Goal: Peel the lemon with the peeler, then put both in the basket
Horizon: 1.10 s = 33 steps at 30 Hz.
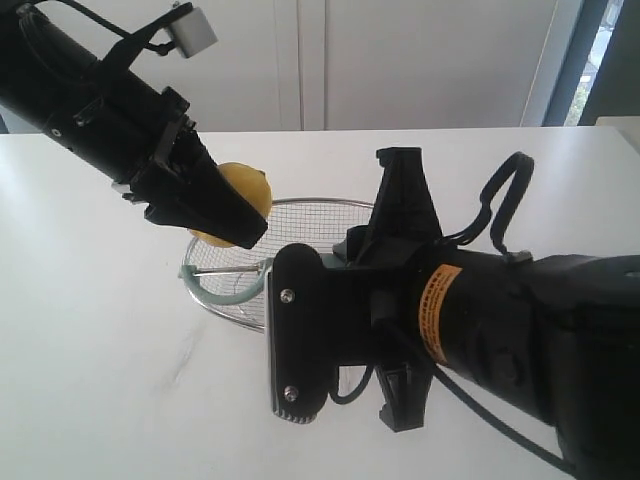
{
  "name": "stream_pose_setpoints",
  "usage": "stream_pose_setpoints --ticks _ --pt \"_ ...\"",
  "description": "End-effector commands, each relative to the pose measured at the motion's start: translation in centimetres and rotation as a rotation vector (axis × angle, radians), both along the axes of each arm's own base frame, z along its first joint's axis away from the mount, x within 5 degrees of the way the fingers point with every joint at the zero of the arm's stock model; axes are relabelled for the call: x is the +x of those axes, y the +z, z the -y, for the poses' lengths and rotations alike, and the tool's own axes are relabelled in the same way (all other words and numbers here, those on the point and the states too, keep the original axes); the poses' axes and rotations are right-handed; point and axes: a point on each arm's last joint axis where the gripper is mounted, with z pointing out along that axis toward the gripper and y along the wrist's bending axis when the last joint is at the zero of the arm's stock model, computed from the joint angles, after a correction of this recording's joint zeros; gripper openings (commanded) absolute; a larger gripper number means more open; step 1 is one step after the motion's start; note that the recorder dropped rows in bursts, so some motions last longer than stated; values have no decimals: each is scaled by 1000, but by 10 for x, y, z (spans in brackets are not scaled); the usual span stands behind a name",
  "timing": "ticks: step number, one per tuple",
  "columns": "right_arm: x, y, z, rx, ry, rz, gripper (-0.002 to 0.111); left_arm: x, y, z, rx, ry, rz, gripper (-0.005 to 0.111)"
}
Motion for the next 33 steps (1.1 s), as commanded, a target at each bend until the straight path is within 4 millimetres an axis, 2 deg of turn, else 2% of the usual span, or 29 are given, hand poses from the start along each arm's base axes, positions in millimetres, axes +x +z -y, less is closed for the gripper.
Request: stream_pose_setpoints --ticks 1,21,33 --pt "-1 8 1 23 -42 77 0 -2 5 0 -35 -5 -23 0" --pt "-8 10 -1 4 -49 113 0 -2 5 0 -36 -4 -21 0" --pt "-14 24 4 74 -41 129 0 -2 5 0 -36 -4 -21 0"
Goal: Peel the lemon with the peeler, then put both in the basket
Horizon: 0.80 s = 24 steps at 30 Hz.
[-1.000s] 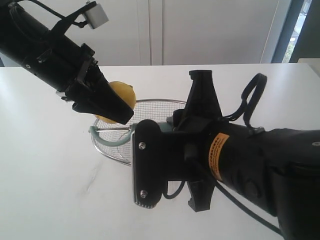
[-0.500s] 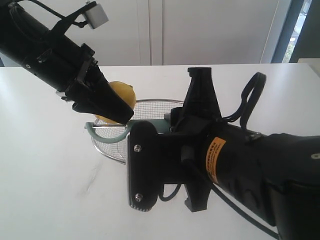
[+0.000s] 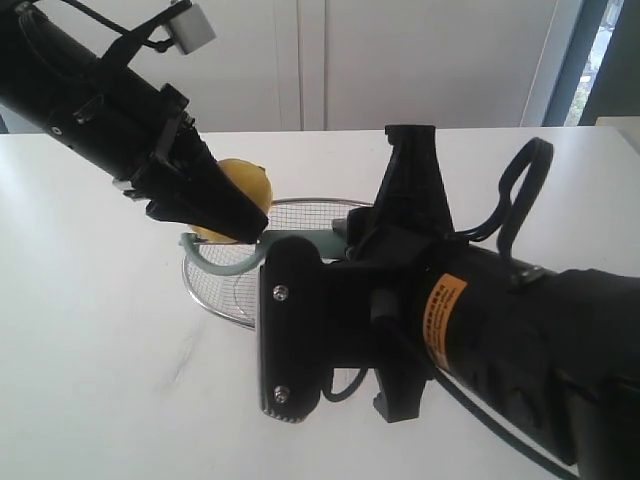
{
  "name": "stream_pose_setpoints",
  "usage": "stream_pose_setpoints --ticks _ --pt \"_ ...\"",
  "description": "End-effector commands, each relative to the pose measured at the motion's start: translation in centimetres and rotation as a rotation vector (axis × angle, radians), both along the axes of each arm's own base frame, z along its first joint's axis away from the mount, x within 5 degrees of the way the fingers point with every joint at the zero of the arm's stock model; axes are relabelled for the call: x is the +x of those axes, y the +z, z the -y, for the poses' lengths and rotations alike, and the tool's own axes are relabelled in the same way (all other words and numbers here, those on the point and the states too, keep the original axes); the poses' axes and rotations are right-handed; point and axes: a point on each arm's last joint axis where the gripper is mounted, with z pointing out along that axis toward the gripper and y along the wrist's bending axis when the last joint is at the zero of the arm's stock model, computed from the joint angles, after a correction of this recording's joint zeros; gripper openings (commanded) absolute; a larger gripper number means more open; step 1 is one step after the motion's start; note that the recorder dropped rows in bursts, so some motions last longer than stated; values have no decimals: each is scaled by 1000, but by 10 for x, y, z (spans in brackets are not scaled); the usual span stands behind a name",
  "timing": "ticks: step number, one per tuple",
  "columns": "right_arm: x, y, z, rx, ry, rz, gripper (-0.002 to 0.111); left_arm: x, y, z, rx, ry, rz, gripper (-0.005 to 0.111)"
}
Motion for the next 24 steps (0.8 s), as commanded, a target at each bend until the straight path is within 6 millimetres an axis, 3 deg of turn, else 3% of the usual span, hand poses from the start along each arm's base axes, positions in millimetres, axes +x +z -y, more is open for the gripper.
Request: stream_pose_setpoints --ticks 1,24 --pt "-3 9 4 45 7 17 0 -3 5 0 -27 -11 -23 0" --pt "-28 14 -7 94 144 -12 0 -2 5 0 -29 0 -14 0"
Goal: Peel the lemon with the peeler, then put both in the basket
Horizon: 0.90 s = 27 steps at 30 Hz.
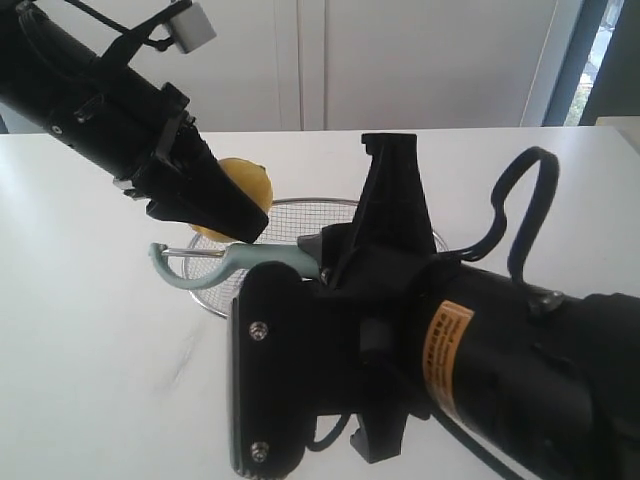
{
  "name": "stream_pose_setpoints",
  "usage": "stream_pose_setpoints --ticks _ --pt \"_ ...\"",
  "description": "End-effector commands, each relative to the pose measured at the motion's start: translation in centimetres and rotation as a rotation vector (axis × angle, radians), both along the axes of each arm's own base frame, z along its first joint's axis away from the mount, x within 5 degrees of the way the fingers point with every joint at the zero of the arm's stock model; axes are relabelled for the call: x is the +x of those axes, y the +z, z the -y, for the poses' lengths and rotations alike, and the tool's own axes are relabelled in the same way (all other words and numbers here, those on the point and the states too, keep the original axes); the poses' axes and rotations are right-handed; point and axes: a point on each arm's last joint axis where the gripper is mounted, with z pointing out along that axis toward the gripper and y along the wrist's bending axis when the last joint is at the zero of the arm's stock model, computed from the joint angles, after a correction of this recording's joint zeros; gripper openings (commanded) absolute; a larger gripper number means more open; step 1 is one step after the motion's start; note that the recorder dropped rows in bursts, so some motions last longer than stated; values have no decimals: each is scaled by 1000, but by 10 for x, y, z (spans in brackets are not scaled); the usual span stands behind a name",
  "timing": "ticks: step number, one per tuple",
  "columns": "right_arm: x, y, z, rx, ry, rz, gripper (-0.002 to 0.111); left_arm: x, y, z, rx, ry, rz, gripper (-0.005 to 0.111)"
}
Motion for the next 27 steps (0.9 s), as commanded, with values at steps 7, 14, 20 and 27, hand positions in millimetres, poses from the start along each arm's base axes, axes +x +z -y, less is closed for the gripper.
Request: stream_pose_setpoints --ticks 7,14,20,27 --pt "-13 17 7 74 42 23 0 -2 3 1 -25 -3 -17 0" --pt "-13 20 11 97 31 17 0 1 -1 2 -19 -3 -31 0" --pt "-13 18 12 102 16 -9 0 2 -1 1 -7 3 -12 0" --pt "-11 17 17 76 -43 -9 0 -2 14 -15 47 102 80 0"
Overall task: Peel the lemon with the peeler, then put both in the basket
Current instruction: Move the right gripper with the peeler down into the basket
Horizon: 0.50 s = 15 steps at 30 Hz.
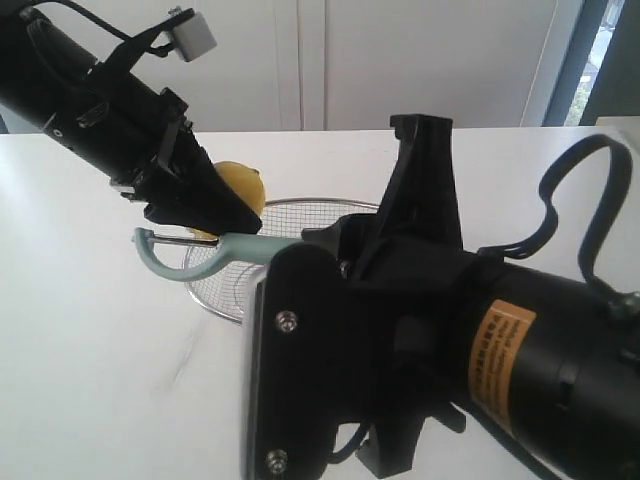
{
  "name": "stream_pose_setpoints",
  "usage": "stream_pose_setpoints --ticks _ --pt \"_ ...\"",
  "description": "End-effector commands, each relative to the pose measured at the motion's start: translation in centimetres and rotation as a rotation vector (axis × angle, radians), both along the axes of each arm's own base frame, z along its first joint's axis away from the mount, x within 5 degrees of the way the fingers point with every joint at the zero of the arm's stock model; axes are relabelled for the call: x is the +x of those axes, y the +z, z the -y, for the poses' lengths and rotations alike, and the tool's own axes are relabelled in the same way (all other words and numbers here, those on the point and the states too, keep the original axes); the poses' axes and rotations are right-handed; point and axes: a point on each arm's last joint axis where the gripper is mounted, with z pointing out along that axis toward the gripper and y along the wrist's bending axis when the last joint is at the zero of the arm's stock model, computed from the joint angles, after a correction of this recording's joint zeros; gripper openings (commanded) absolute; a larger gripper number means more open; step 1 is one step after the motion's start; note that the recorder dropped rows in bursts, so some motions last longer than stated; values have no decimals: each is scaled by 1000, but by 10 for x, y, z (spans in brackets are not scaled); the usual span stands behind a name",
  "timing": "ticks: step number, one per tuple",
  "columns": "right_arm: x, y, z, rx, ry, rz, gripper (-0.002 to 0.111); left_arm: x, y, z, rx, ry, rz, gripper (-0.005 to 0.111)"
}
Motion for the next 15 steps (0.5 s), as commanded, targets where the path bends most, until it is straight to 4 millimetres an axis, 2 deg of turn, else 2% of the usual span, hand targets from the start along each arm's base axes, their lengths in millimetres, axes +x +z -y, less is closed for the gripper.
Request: stream_pose_setpoints --ticks 1,9,15 --pt "2 1 6 -13 -49 8 0 -5 20 -15 -2 92 59 0" --pt "5 -9 11 -42 -73 10 0 -10 44 -44 -32 209 134 0" --pt "34 -5 28 86 -260 -1 0 -12 44 -46 -14 205 124 0"
